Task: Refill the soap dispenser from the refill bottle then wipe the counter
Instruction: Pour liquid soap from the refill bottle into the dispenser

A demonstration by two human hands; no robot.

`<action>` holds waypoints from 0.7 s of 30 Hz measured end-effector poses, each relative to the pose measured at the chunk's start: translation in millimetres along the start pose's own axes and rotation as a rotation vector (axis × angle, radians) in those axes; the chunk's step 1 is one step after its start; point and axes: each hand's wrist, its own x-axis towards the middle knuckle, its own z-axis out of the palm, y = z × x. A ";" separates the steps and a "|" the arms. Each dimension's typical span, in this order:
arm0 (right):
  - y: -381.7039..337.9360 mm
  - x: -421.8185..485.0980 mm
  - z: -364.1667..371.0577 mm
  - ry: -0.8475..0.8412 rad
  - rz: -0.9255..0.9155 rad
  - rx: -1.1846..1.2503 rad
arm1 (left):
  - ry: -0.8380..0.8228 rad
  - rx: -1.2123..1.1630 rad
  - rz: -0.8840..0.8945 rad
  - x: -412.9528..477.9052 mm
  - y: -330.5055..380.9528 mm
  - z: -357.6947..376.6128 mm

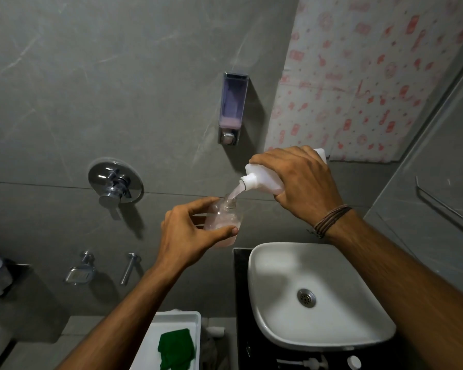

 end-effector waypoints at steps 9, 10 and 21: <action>1.2 -0.4 -0.4 -0.013 0.004 0.011 | 0.003 0.006 -0.006 -0.4 -1.7 0.8; 1.2 -0.4 -0.4 -0.012 0.004 0.011 | 0.003 0.009 -0.005 -0.3 -1.9 1.2; 6.1 -0.7 -0.7 -0.031 0.008 0.015 | -0.002 0.004 -0.016 1.4 -1.1 4.1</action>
